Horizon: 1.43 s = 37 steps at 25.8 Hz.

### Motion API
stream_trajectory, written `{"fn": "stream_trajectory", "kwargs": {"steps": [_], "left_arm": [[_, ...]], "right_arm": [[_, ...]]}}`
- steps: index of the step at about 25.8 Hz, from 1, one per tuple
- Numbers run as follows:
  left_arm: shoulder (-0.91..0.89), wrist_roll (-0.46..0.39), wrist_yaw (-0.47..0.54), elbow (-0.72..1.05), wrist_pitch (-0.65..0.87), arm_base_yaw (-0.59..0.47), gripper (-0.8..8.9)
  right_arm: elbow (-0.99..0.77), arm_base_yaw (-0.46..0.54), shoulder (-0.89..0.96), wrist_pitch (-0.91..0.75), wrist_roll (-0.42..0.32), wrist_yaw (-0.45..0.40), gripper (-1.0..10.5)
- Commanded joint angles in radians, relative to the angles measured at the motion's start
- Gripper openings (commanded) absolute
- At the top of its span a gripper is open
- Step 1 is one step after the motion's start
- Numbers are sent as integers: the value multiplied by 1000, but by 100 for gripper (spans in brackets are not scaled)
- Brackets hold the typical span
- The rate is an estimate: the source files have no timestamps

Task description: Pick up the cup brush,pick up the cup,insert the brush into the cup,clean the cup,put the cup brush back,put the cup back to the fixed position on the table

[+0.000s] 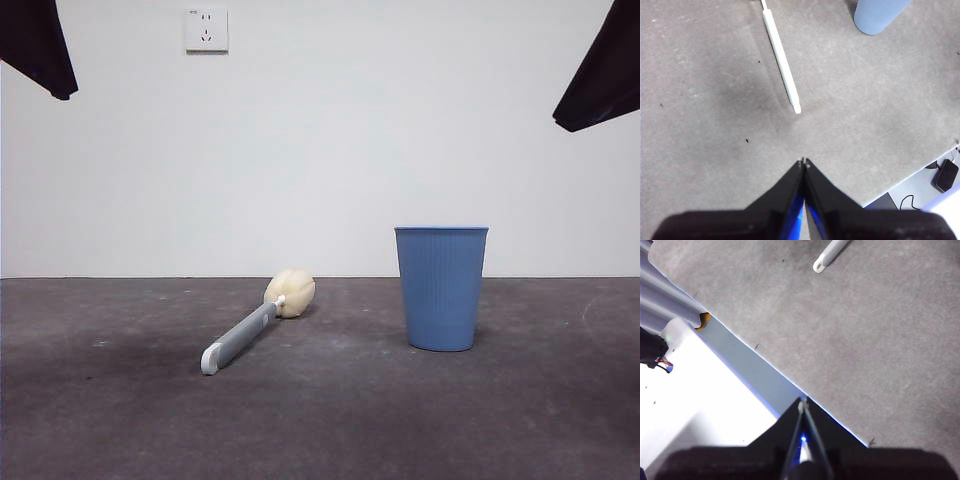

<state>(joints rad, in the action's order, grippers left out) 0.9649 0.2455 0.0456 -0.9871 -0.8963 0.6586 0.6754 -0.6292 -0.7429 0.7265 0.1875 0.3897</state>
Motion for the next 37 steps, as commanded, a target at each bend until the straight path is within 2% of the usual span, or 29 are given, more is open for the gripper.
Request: {"fn": "stream_trajectory", "kwargs": {"steps": [1, 8, 10, 11, 12, 15, 16, 19, 25, 31, 37], "left_arm": [[0, -13, 4, 8, 8, 3, -4], [-2, -24, 4, 8, 13, 5, -3], [-45, -72, 77, 9, 80, -34, -3], [-74, -108, 105, 16, 171, -76, -3], [-114, -144, 90, 36, 282, -127, -3], [-270, -215, -98, 185, 637, -308, -3], [-332, -222, -125, 257, 744, -365, -3], [-521, -243, -126, 489, 930, -514, -3], [-750, -243, -125, 758, 939, -644, -3], [-875, -219, -126, 910, 900, -674, -3], [-932, -212, -125, 968, 813, -681, -3]], "right_arm": [[-1, -2, 0, -3, 2, -3, 2], [-1, -2, 0, -3, 2, -3, 2], [-1, -2, 0, -2, 2, -3, 2], [-1, -2, 0, -2, 2, -3, 2], [-1, -2, 0, -2, 2, -3, 2], [-1, -2, 0, -1, 2, -3, 2], [-1, -1, 0, -1, 2, -3, 2], [-1, -1, 0, 0, 2, -3, 2], [-1, -1, 0, 1, 2, -3, 2], [-1, -1, 0, 1, 2, -3, 2], [-1, -1, 0, 1, 2, -3, 2]]}}
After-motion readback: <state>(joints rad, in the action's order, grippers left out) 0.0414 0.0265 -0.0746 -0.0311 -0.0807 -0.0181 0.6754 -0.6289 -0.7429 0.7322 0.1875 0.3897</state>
